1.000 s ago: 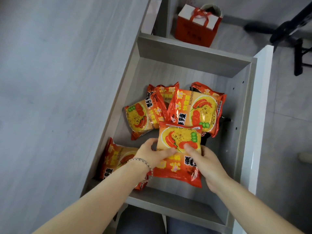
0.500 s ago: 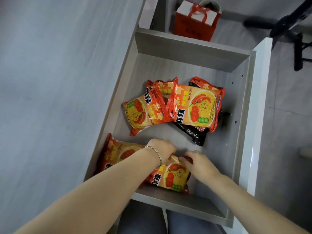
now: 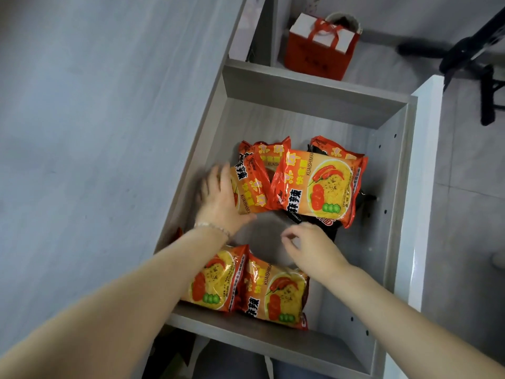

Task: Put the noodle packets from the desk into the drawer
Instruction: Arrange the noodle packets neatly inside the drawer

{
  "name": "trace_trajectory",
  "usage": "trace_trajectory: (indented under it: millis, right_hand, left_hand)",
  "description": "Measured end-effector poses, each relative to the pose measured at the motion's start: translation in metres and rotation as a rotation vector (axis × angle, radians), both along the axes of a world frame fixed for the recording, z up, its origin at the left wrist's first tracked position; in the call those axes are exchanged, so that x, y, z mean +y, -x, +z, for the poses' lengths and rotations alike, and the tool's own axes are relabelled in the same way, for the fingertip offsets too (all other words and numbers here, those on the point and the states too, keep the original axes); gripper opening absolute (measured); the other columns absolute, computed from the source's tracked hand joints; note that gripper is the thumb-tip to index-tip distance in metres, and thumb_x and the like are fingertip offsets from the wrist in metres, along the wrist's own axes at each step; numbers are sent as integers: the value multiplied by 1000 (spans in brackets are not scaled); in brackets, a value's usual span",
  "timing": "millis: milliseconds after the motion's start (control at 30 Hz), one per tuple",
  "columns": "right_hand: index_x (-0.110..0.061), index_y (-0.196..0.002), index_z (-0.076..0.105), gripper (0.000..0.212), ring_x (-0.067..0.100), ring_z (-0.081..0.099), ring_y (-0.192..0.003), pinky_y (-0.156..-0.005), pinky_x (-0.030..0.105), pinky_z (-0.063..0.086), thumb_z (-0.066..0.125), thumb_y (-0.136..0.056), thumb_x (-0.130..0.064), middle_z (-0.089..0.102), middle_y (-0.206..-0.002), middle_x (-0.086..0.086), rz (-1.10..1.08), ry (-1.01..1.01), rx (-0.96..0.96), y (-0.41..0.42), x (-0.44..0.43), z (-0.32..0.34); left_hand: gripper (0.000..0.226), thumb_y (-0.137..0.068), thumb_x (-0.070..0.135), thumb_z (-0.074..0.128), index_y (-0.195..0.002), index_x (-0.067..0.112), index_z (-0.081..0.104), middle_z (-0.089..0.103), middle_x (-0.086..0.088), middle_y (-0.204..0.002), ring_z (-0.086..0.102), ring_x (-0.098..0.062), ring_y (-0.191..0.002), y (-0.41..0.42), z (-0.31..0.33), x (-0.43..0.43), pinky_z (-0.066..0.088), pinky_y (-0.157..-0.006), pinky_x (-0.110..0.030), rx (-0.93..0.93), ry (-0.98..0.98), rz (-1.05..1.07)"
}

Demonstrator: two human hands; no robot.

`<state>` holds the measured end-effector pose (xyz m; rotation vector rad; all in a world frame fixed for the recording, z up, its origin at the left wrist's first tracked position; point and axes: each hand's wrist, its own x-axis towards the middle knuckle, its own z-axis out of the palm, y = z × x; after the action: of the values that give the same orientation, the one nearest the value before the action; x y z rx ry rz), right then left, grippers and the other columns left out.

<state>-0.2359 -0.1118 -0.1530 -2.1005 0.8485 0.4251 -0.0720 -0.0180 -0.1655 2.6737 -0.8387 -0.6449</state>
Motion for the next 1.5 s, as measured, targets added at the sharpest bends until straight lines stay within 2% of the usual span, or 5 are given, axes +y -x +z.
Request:
trace_trajectory:
  millis: [200, 600, 800, 1367, 1500]
  right_hand:
    - [-15, -102, 67, 21, 6, 56, -77, -64, 9, 40, 50, -90, -19, 61, -87, -9, -206, -159, -134, -25, -4, 17]
    - [-28, -138, 31, 68, -15, 47, -109, -93, 5, 39, 66, -79, -29, 50, -121, -25, -233, -300, -411, -30, 14, 39]
    - [-49, -92, 56, 32, -15, 62, -85, -72, 10, 50, 70, -78, -25, 66, -88, -36, -30, -469, -222, -7, -22, 38]
    - [-13, -141, 30, 53, 26, 40, -129, -106, 40, 36, 31, -92, -36, 38, -144, 8, 697, -66, 252, 10, 34, -19]
    - [-13, -129, 49, 46, 24, 52, -118, -98, 35, 42, 46, -89, -34, 52, -133, 7, 450, 79, -105, -14, 8, 14]
  left_hand:
    - [135, -53, 59, 76, -143, 26, -19, 25, -14, -150, 20, -32, -141, -26, -7, -27, 13, -115, -49, -19, -270, -236]
    - [114, -59, 41, 80, -140, 47, 0, 29, -7, -135, 37, -10, -98, 39, 56, 7, 35, -80, -26, 413, 437, 526]
    - [52, -72, 58, 60, -115, 33, 44, 26, 4, -128, 39, -14, -117, 47, 58, 25, 33, -91, -24, 474, 294, 376]
    - [42, -92, 23, 46, -133, 21, 42, 46, -5, -136, 45, -22, -123, 41, 21, 62, 41, -104, -34, 321, -454, -222]
    - [41, -91, 19, 49, -131, 18, 46, 50, -6, -131, 50, -23, -118, 33, 20, 54, 46, -99, -34, 271, -592, -281]
